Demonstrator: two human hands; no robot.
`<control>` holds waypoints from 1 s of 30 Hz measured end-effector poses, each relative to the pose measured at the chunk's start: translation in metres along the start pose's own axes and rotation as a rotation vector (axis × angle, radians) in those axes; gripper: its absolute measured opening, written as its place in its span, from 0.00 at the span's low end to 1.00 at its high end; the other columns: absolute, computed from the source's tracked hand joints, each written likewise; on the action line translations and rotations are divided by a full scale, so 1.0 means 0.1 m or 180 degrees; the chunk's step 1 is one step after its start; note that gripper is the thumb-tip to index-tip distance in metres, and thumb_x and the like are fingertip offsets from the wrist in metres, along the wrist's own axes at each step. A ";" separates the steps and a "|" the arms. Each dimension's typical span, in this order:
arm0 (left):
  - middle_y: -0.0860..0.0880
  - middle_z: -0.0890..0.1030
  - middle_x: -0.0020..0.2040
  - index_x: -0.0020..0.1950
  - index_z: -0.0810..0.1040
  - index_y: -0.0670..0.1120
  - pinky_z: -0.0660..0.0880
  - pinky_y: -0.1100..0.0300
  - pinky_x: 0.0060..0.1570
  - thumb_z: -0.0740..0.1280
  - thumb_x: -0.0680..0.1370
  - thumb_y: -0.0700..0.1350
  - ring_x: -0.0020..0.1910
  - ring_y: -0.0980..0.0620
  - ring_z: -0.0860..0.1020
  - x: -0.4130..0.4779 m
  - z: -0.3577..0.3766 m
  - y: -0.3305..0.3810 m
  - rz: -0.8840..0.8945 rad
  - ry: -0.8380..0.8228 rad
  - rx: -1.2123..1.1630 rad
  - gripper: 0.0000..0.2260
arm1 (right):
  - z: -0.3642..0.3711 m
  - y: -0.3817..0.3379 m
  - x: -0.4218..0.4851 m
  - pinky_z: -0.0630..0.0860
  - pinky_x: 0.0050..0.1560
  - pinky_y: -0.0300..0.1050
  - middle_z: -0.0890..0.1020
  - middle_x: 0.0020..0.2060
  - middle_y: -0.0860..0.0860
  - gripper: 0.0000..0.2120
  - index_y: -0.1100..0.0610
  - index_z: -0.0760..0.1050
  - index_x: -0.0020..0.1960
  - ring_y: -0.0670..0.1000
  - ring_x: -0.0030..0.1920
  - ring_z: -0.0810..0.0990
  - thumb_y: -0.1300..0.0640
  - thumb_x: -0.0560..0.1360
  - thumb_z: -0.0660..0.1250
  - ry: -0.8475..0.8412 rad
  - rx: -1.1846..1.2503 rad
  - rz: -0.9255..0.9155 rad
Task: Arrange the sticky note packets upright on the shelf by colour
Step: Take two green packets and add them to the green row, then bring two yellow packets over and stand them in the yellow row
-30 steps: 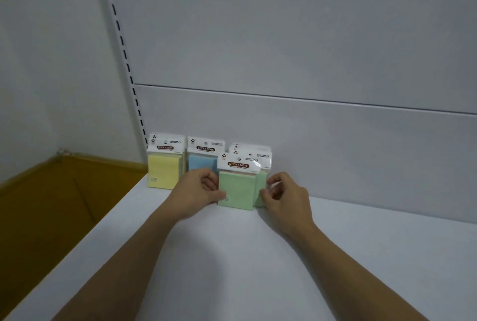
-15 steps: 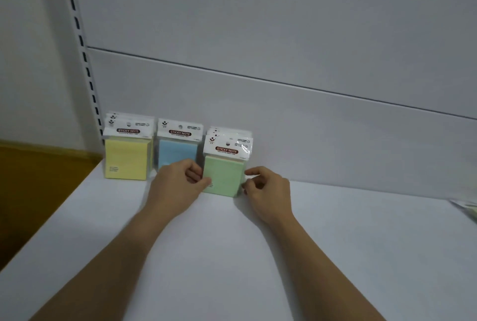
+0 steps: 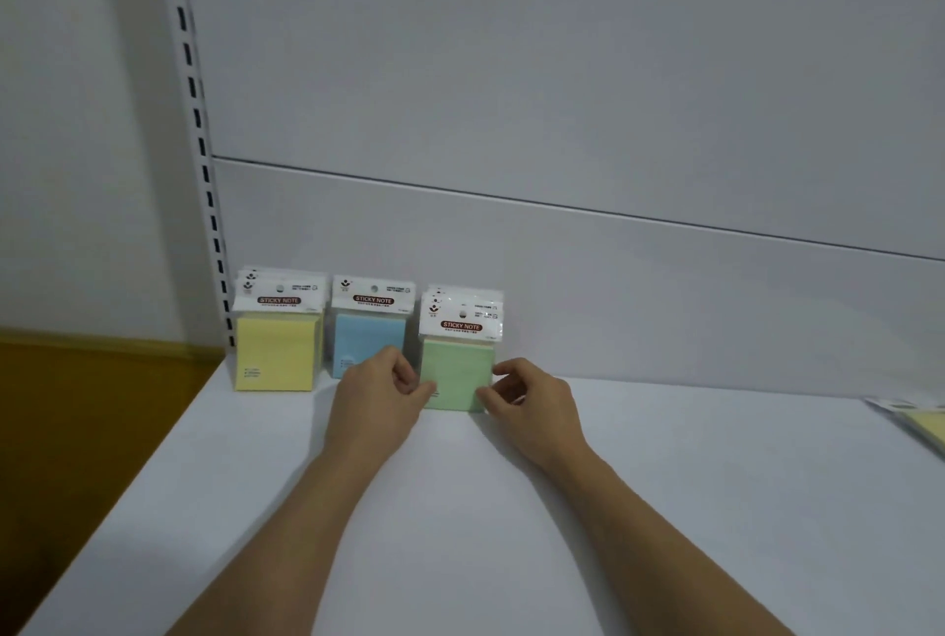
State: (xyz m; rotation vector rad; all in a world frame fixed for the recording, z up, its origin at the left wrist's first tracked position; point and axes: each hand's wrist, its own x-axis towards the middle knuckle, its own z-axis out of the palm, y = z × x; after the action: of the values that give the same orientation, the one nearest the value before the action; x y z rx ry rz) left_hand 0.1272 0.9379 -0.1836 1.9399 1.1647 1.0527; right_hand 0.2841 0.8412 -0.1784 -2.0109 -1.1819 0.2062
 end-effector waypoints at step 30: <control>0.54 0.66 0.73 0.73 0.63 0.54 0.56 0.52 0.70 0.62 0.72 0.67 0.73 0.53 0.60 -0.04 -0.36 1.85 0.2120 -0.0543 0.1799 0.33 | -2.04 -0.52 -0.43 0.50 0.75 0.58 0.54 0.77 0.53 0.38 0.45 0.58 0.75 0.55 0.76 0.51 0.35 0.71 0.66 0.0807 -0.1785 -0.0030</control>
State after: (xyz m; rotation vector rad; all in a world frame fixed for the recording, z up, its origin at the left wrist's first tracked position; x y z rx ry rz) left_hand 0.1685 0.8629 -0.0153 2.9281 0.7737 0.8885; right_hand 0.3251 0.7104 -0.0135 -2.4154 -1.1686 -0.4211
